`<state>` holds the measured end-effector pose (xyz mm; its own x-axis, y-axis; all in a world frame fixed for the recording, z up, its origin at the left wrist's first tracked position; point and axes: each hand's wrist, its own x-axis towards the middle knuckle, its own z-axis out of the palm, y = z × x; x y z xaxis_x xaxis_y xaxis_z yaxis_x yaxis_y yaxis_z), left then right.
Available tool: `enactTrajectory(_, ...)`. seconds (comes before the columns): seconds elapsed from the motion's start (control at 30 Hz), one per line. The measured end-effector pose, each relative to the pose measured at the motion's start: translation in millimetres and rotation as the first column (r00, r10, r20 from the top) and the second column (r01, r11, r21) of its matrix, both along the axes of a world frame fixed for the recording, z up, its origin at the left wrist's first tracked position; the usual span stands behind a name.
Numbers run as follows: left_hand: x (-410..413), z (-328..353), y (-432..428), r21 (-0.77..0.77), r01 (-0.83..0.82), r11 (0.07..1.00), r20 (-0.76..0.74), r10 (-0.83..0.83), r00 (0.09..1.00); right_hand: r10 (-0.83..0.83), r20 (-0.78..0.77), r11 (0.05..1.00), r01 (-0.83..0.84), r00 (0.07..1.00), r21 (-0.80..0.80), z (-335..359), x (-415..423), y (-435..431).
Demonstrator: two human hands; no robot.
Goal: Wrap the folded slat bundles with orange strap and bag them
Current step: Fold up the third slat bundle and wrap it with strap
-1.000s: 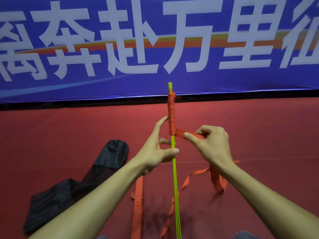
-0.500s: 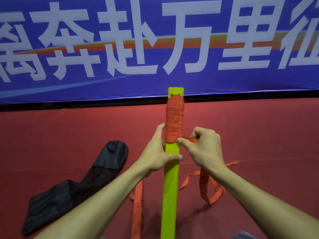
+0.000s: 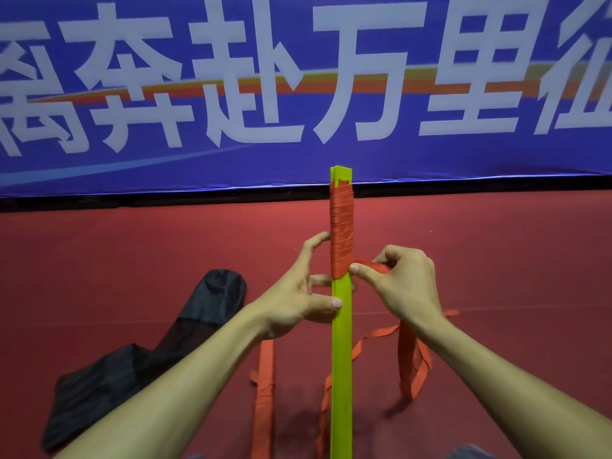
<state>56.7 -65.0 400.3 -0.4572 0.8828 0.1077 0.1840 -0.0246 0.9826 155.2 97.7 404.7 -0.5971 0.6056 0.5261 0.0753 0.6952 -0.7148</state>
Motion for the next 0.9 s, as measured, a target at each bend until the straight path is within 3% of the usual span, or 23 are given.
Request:
enactTrajectory(0.4, 13, 2, 12, 0.032, -0.278, 0.960, -0.100, 0.280, 0.955, 0.097, 0.000, 0.995, -0.096, 0.995, 0.018, 4, -5, -16)
enactTrajectory(0.57, 8, -3, 17, 0.049, -0.456, 0.889, -0.177, 0.457, 0.872, 0.063, -0.019, 0.998, -0.063, 0.998, 0.023, 5, -9, -17)
enactTrajectory(0.77, 6, 2, 16, 0.099, -0.324, 0.941, -0.147, 0.336, 0.930, 0.060, -0.032, 0.998, -0.060, 0.998, 0.025, 3, -8, -12)
enactTrajectory(0.9, 0, 1, 10, 0.057, -0.125, 0.990, 0.023, 0.124, 0.992, 0.048, -0.023, 0.999, -0.048, 0.999, -0.004, 2, -4, -4)
